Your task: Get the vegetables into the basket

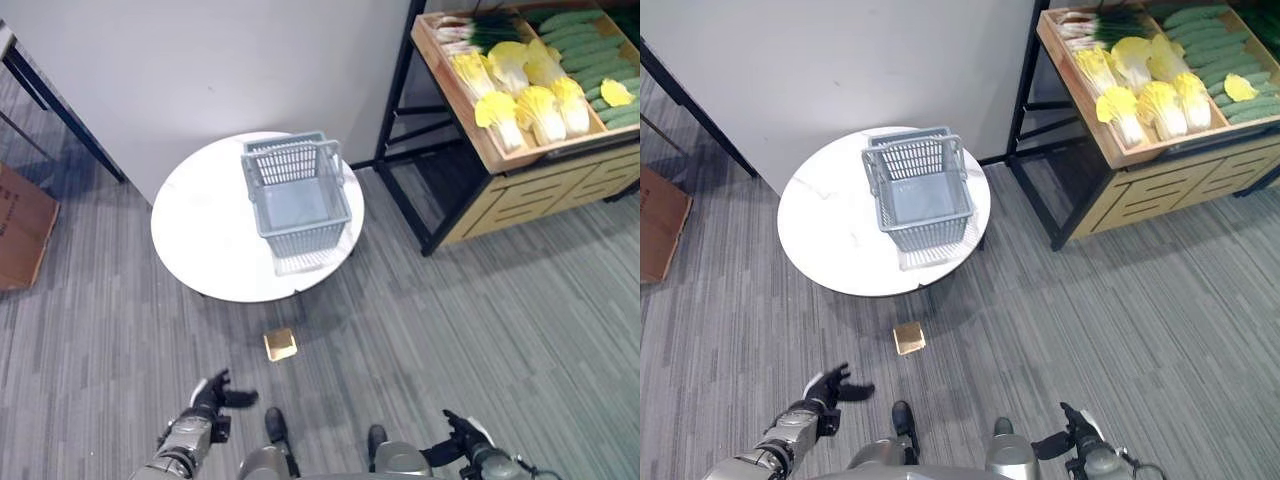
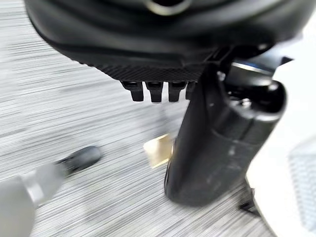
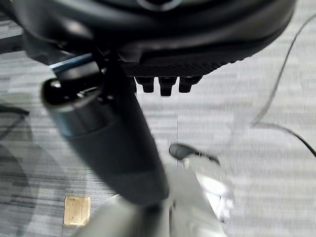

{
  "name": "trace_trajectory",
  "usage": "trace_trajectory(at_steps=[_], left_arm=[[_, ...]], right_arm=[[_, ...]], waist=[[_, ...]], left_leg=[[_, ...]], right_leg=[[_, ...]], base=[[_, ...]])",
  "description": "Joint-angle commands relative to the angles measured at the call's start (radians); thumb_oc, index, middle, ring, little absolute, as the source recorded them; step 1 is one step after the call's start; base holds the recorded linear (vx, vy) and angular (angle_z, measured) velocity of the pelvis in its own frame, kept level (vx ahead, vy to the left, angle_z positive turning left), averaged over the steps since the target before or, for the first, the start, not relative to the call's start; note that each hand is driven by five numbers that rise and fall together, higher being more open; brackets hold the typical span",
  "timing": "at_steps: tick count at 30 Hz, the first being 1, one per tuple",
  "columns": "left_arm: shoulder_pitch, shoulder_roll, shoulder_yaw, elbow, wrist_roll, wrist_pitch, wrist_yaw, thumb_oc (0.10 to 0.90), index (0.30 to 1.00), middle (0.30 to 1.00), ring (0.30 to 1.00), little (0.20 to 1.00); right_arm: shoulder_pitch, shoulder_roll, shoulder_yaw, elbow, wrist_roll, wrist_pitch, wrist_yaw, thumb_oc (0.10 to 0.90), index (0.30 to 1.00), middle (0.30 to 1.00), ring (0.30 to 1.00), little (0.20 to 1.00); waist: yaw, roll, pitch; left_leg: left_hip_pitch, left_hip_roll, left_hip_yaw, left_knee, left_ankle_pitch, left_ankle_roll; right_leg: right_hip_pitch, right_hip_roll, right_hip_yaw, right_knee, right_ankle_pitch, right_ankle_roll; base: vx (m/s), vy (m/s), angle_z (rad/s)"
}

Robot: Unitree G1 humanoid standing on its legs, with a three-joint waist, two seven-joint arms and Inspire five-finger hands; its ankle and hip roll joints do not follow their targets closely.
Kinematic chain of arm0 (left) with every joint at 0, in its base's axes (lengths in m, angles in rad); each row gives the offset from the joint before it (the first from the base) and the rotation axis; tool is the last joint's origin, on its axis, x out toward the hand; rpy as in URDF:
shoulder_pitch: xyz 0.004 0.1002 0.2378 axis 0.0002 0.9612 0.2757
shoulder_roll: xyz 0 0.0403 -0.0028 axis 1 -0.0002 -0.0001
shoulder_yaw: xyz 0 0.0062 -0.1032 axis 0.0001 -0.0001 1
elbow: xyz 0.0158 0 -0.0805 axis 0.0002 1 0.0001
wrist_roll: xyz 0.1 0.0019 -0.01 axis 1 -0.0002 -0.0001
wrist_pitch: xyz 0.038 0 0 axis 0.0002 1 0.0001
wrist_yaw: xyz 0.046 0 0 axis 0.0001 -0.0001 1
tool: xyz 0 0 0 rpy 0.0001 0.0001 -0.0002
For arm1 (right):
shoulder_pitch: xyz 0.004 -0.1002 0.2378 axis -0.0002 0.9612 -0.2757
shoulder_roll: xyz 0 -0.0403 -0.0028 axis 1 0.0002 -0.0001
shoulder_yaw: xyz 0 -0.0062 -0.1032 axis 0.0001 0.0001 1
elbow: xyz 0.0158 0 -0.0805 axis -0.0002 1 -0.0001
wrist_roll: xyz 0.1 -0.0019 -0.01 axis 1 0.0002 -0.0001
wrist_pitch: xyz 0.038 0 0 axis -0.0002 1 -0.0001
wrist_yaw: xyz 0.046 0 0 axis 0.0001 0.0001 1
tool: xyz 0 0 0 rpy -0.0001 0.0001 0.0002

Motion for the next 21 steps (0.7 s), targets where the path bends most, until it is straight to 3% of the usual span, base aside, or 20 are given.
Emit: trace_trajectory(at_steps=[1,3,5,7,9,11,13,15,18,20,21], left_arm=[[0.033,-0.030,0.008,0.030,0.006,-0.005,-0.011,0.900,1.000,1.000,1.000,1.000],[0.051,-0.030,0.007,0.023,0.012,-0.004,-0.018,0.900,1.000,1.000,1.000,1.000],[0.058,-0.029,0.008,0.019,0.014,-0.003,-0.022,0.900,1.000,1.000,1.000,1.000],[0.061,-0.029,0.007,0.022,0.022,-0.003,-0.023,0.900,1.000,1.000,1.000,1.000],[0.060,-0.031,0.003,0.026,0.028,-0.003,-0.021,0.900,1.000,1.000,1.000,1.000],[0.068,-0.039,-0.002,0.029,0.039,-0.007,-0.021,0.900,1.000,1.000,1.000,1.000],[0.079,-0.046,-0.005,0.026,0.038,-0.007,-0.024,0.900,1.000,1.000,1.000,1.000],[0.090,-0.051,-0.005,0.022,0.037,-0.010,-0.024,0.900,1.000,1.000,1.000,1.000],[0.092,-0.075,-0.018,0.019,0.033,-0.010,-0.026,0.900,1.000,1.000,1.000,1.000],[0.080,-0.084,-0.036,0.002,0.030,-0.014,-0.027,0.900,1.000,1.000,1.000,1.000],[0.073,-0.048,-0.023,-0.008,0.011,-0.015,-0.032,0.900,1.000,1.000,1.000,1.000]], right_arm=[[-0.019,0.018,0.016,-0.032,-0.012,-0.019,0.005,0.900,1.000,1.000,1.000,1.000],[-0.018,0.020,0.017,-0.039,-0.013,-0.022,0.007,0.900,1.000,1.000,1.000,1.000],[-0.013,0.020,0.020,-0.047,-0.016,-0.022,0.009,0.900,1.000,1.000,1.000,1.000],[-0.012,0.019,0.019,-0.047,-0.018,-0.021,0.010,0.900,1.000,1.000,1.000,1.000],[-0.017,0.021,0.022,-0.047,-0.019,-0.022,0.011,0.900,1.000,1.000,1.000,1.000],[-0.020,0.023,0.020,-0.047,-0.013,-0.024,0.007,0.900,1.000,1.000,1.000,1.000],[-0.017,0.021,0.022,-0.050,-0.008,-0.026,0.010,0.900,1.000,1.000,1.000,1.000],[-0.007,0.016,0.028,-0.057,-0.014,-0.026,0.017,0.900,1.000,1.000,1.000,1.000],[-0.006,-0.005,0.033,-0.053,-0.016,-0.028,0.020,0.900,1.000,1.000,1.000,1.000],[-0.013,-0.031,0.039,-0.059,-0.018,-0.031,0.020,0.900,1.000,1.000,1.000,1.000],[-0.016,-0.054,0.023,-0.061,-0.006,-0.035,0.015,0.900,1.000,1.000,1.000,1.000]], waist=[[0.009,-0.046,0.014],[-0.001,-0.025,0.022],[-0.007,-0.021,0.024],[-0.013,-0.019,0.028],[-0.018,-0.022,0.032],[-0.030,-0.024,0.039],[-0.043,-0.020,0.043],[-0.039,-0.016,0.040],[-0.044,0.005,0.031],[-0.034,0.004,0.050],[-0.034,0.009,0.055]], left_leg=[[-0.061,0.040,-0.020,0.154,-0.116,-0.060],[0.008,0.020,-0.012,0.104,-0.130,-0.039],[0.029,0.012,-0.013,0.090,-0.134,-0.038],[0.067,-0.003,-0.021,0.082,-0.158,-0.042],[0.081,-0.005,-0.029,0.086,-0.171,-0.047],[0.101,-0.011,-0.062,0.098,-0.189,-0.061],[0.116,-0.013,-0.089,0.108,-0.200,-0.067],[0.130,-0.005,-0.105,0.127,-0.209,-0.077],[0.104,0.025,-0.154,0.203,-0.168,-0.113],[0.016,0.023,-0.213,0.367,-0.112,-0.154],[-0.005,0.039,-0.209,0.366,-0.085,-0.160]], right_leg=[[0.003,-0.088,-0.005,0.049,0.147,0.099],[-0.051,-0.067,-0.018,0.152,0.166,0.087],[-0.074,-0.057,-0.026,0.158,0.160,0.084],[-0.110,-0.062,-0.100,0.080,0.144,0.073],[-0.118,-0.070,-0.133,0.028,0.148,0.075],[-0.129,-0.068,-0.116,-0.079,0.162,0.093],[-0.138,-0.045,-0.053,-0.083,0.166,0.101],[-0.122,-0.031,-0.048,-0.087,0.152,0.090],[-0.083,0.007,-0.074,-0.102,0.111,0.045],[-0.053,0.004,-0.097,-0.118,0.099,0.015],[-0.034,-0.002,-0.112,-0.127,0.087,0.010]], base=[[0.12,0.268,-0.35],[0.19,0.300,-0.15],[0.13,0.131,-0.06],[0.20,0.053,0.05],[0.21,-0.052,0.25],[0.30,-0.107,0.56],[0.22,-0.084,0.68],[0.26,-0.196,0.91],[0.18,-0.255,0.44],[0.09,-0.248,0.49],[0.10,-0.163,0.35]])
